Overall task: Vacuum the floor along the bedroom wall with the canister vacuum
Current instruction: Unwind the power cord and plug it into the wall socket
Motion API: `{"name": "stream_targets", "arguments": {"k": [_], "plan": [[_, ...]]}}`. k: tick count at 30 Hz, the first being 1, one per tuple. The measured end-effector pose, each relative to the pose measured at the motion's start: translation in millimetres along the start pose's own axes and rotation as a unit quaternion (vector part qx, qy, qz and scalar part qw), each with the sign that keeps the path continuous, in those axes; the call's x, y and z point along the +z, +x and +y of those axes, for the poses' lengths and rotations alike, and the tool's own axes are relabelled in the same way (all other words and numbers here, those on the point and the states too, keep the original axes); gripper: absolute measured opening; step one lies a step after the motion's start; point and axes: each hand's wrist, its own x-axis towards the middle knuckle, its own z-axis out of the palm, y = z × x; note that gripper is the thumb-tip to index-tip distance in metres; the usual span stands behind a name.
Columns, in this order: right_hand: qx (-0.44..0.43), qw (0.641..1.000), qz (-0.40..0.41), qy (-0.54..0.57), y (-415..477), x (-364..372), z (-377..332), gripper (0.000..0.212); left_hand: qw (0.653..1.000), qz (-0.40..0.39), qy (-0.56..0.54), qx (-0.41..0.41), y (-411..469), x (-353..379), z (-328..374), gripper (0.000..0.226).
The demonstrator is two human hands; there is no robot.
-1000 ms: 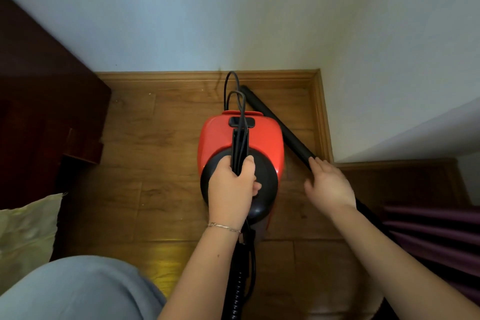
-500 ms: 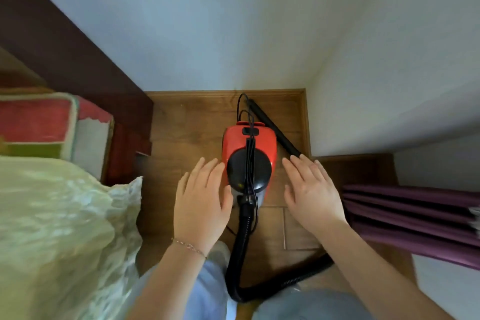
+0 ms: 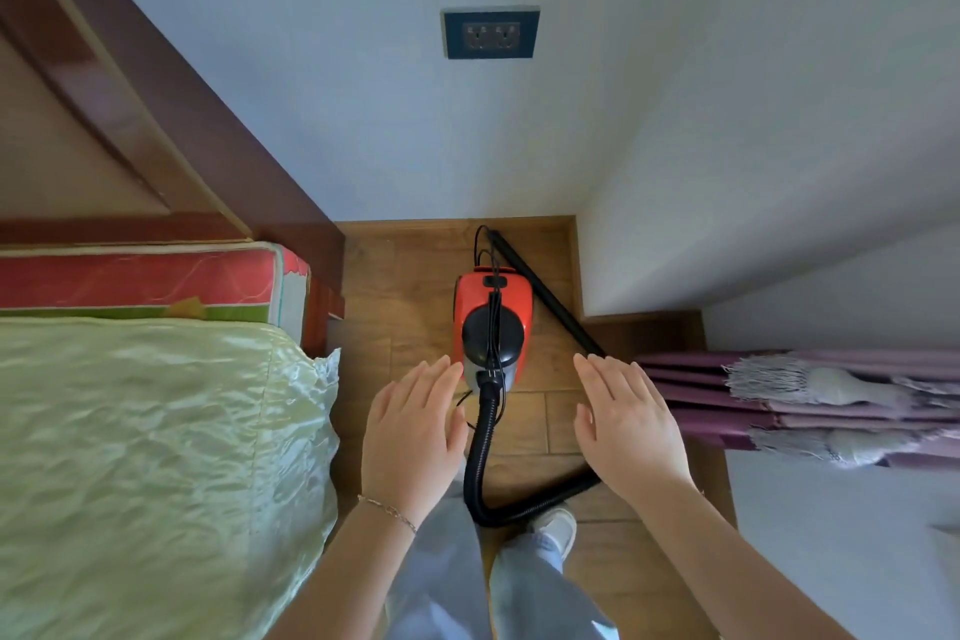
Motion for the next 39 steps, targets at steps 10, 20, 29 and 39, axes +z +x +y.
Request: {"name": "stream_targets", "arguments": {"k": [10, 20, 29, 39], "plan": [[-0.038, 0.998, -0.039, 0.01, -10.9, 65.9, 7.8, 0.053, 1.0, -0.001, -0.009, 0.02, 15.8, 64.6, -18.6, 0.041], [-0.022, 0.995, -0.09, 0.034, 39.2, 202.5, 23.2, 0.039, 0.996, -0.066, -0.063, -0.022, 71.2, 202.3, -43.5, 0.034], [0.048, 0.975, -0.196, 0.097, 85.5, 321.9, 18.9, 0.04, 0.918, -0.122, -0.293, -0.236, 127.5, 326.6, -66.9, 0.033], [0.149, 0.944, -0.216, 0.199, 105.4, 351.0, 10.4, 0.049, 0.886, -0.157, -0.306, -0.31, 165.8, 366.3, -48.9, 0.035]]}}
